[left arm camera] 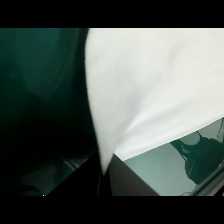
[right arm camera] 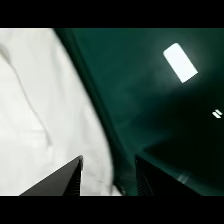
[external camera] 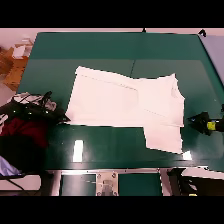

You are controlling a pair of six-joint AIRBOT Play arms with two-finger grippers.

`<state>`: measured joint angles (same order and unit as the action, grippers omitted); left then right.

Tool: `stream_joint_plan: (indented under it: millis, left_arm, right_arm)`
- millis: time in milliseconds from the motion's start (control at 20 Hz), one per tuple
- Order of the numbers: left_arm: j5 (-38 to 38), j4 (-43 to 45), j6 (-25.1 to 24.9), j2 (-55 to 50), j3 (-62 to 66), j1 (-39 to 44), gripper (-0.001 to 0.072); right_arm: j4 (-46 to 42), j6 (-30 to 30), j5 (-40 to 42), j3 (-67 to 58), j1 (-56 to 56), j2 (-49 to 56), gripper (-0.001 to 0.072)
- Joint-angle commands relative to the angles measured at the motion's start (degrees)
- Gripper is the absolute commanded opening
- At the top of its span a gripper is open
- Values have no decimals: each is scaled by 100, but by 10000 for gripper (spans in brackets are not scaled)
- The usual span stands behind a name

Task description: Fold the shirts.

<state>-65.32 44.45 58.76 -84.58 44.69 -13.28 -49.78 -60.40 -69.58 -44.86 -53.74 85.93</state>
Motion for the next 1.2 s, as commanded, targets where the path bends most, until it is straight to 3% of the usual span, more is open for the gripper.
stream_joint_plan:
  millis: [0, 350, 500, 650, 700, 950, 1150]
  left_arm:
    - [37, 17, -35, -2, 7, -11, 22]
    - [15, 9, -31, -2, 7, -11, 22]
    - [-103, -4, -33, -2, 48, -11, 22]
    - [-597, -188, -31, 11, 485, -11, 22]
    - [-769, -304, -28, 68, 697, -11, 21]
    - [-986, -1027, 192, 1447, 2500, -11, 20]
    - [-675, -1043, 385, 2806, 4811, -11, 21]
  right_arm:
    - [267, 262, 155, 190, 256, 463, 380]
    - [321, 264, -74, 166, 424, 476, 325]
    - [326, 413, -584, -55, 424, 468, 157]
    - [472, 378, -1311, -579, 426, 243, 53]
    - [684, 341, -1436, -774, 426, 37, 14]
    - [2527, 227, -1644, -2210, 428, -1331, 14]
    - [4052, 66, -1014, -3829, 424, -2540, 13]
